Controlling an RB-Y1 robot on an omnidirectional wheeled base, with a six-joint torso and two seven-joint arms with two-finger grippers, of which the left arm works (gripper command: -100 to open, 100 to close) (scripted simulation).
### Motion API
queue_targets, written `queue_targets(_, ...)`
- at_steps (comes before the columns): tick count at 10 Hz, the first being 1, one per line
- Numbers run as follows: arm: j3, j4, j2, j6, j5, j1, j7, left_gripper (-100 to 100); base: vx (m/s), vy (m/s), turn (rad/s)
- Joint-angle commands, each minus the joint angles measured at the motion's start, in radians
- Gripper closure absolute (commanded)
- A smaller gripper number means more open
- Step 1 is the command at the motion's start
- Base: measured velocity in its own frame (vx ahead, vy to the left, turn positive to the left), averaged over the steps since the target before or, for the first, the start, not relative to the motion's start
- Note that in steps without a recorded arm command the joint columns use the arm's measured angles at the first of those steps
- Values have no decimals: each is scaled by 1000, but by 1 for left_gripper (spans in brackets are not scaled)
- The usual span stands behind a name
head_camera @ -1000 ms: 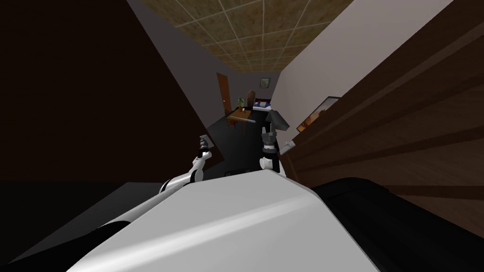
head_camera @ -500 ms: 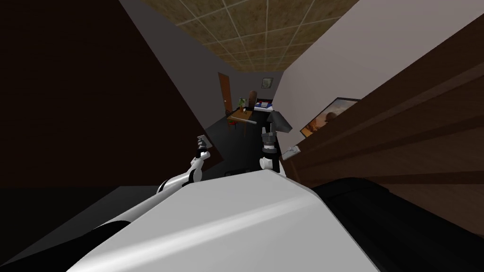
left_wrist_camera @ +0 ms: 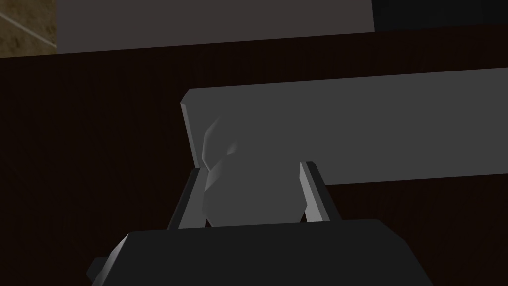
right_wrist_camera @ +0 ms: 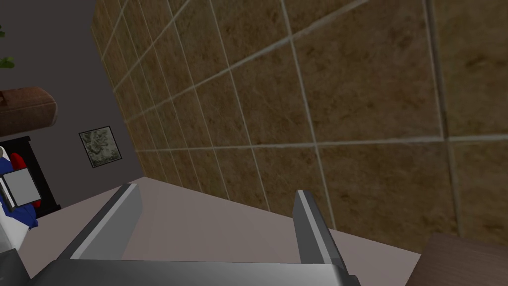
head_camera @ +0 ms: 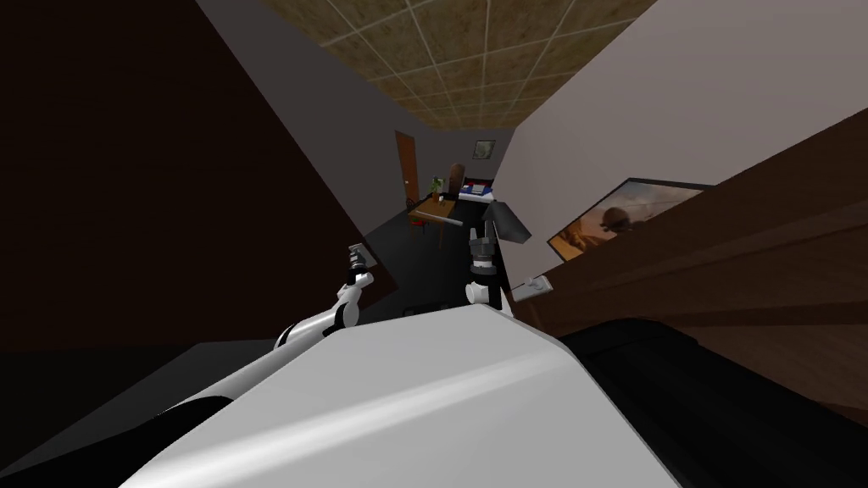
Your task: Push the door open
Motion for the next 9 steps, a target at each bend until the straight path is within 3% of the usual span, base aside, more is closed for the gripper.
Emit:
queue_targets(1,0,0,0,0,0,0,0,100,78,-15,24)
queue_targets(2,18,5,10,-5,7,1,-6,100,137,-4,29)
queue_targets(5,22,6,12,-6,9,1,-8,100,114,-16,27)
queue_targets(9,68,12,32,-11,28,10,-29,100,164,-31,46)
